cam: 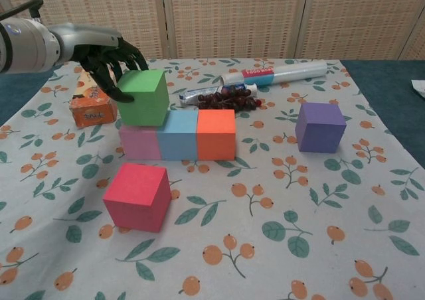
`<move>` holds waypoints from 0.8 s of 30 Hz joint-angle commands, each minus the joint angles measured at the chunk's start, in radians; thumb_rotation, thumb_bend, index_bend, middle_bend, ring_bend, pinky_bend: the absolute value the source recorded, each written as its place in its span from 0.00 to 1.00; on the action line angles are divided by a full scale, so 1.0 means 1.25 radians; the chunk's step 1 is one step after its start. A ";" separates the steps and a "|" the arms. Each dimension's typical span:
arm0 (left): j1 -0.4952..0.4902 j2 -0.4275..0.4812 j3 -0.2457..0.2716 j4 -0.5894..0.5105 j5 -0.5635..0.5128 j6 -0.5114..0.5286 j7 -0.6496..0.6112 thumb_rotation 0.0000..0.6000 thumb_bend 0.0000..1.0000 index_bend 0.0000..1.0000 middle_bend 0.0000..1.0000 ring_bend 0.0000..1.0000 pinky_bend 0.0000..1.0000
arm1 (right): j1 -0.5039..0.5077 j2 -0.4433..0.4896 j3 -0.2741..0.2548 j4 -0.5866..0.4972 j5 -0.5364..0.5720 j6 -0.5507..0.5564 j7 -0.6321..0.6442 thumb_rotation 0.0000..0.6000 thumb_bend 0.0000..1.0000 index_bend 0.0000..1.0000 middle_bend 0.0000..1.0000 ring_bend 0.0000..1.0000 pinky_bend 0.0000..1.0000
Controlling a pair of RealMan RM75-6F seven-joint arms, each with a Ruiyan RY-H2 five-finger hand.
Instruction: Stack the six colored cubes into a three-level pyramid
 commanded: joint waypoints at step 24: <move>-0.042 -0.065 -0.020 -0.014 -0.116 0.097 0.077 1.00 0.31 0.27 0.37 0.31 0.38 | -0.015 0.015 0.005 0.010 -0.009 -0.002 0.030 1.00 0.06 0.00 0.00 0.00 0.00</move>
